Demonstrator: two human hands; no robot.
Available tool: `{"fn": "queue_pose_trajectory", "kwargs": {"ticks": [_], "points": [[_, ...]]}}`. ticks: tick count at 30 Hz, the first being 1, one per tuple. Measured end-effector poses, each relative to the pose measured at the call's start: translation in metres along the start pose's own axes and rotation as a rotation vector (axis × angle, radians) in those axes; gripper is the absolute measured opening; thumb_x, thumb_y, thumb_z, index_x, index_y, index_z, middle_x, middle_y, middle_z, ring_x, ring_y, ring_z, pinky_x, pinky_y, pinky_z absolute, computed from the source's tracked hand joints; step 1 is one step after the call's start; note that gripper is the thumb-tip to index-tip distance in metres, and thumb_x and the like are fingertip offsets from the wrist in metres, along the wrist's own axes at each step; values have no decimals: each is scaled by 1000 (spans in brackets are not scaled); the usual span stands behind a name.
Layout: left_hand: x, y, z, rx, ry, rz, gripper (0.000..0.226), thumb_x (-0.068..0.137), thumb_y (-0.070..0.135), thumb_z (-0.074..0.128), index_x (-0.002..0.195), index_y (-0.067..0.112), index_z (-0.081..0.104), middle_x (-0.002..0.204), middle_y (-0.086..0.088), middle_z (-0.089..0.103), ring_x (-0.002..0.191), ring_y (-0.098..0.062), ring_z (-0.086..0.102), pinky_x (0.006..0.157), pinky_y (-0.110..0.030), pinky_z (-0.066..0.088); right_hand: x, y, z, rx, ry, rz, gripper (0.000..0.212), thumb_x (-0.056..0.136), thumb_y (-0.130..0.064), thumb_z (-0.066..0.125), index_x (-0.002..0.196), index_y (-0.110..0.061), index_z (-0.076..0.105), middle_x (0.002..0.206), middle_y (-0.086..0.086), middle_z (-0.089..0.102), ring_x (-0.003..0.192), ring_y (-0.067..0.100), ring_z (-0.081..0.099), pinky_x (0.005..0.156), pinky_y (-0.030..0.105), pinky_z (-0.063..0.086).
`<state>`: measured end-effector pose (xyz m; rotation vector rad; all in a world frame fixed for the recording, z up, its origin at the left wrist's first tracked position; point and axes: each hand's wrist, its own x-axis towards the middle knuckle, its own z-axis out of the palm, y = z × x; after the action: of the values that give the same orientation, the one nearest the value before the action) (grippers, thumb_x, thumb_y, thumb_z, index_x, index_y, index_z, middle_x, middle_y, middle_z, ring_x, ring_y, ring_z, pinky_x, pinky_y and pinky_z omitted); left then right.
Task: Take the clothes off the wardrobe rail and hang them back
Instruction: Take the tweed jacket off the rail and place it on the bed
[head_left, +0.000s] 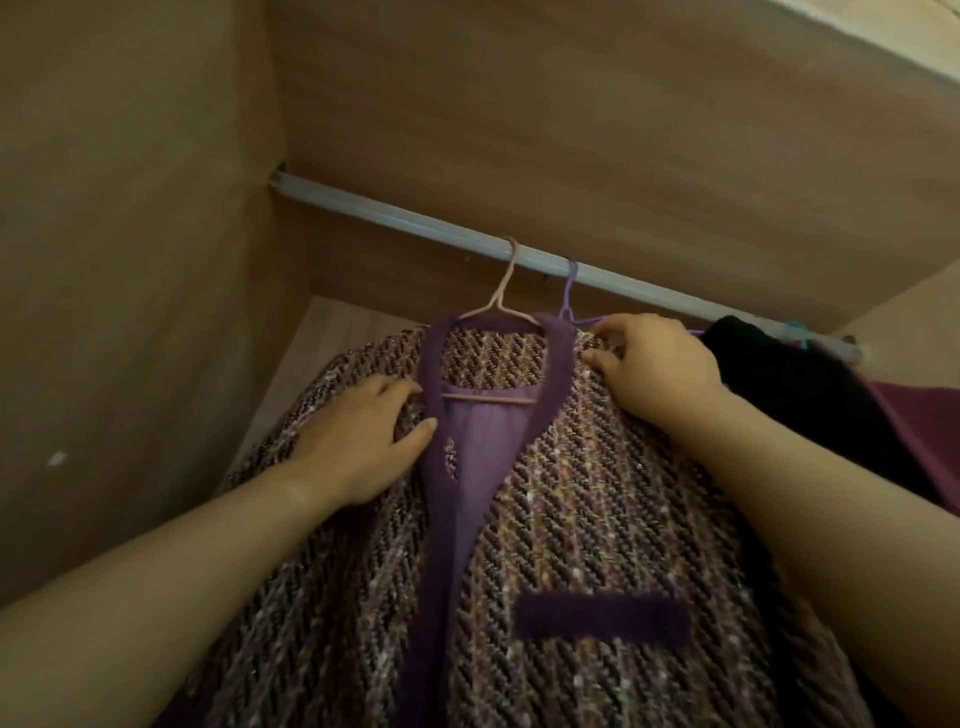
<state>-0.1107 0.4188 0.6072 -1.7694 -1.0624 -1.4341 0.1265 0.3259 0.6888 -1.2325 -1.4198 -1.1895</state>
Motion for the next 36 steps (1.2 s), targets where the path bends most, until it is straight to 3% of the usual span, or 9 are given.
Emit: {"fn": "queue_pose_trajectory", "kwargs": {"ticks": [6,9,13,18,24,28,32,36], "points": [[21,-18,18,-6,85,5,57,94,52,35,143,23,32,147,-2,33,132,-24,33,105,-41,37,13,11,11,190,101,123,17,87,-41,60,97,-31,70,94,-3,69,86,18,61,67,29,48],[22,-28,31,-22,67,18,62,91,57,27,145,26,27,148,-2,31,133,-24,33,107,-42,34,24,5,13,125,142,118,19,90,-38,57,102,-31,68,98,-2,69,91,22,62,65,29,44],[26,-31,39,-81,61,-7,58,94,52,34,147,29,23,152,1,25,137,-22,27,111,-40,30,41,-1,6,102,239,100,18,90,-35,57,103,-31,69,103,2,70,92,27,62,64,30,42],[30,-35,34,-99,77,-11,59,93,55,35,146,34,22,154,2,20,140,-21,20,112,-39,27,33,8,8,88,282,116,19,91,-35,56,104,-30,69,103,1,70,90,25,62,56,28,41],[31,-33,31,-193,61,0,57,91,57,31,145,39,24,153,3,21,142,-19,17,112,-37,23,25,20,15,89,327,92,19,91,-33,55,104,-31,70,100,-2,71,91,24,63,58,27,42],[24,-26,40,-224,26,-22,68,81,67,22,144,40,26,153,2,22,140,-20,22,112,-37,25,15,29,22,139,267,101,18,90,-37,56,102,-37,69,97,-8,71,85,17,63,57,25,43],[18,-32,52,-250,28,-35,76,77,80,15,143,43,25,152,2,22,139,-20,23,112,-39,27,10,30,24,139,218,50,16,89,-38,57,100,-39,69,77,-12,62,68,10,52,47,22,34],[13,-35,60,-199,74,-31,86,67,86,10,143,46,23,153,3,20,140,-22,21,112,-42,28,15,31,17,139,126,9,18,87,-47,57,100,-42,68,86,-11,68,74,11,59,54,26,46]]}}
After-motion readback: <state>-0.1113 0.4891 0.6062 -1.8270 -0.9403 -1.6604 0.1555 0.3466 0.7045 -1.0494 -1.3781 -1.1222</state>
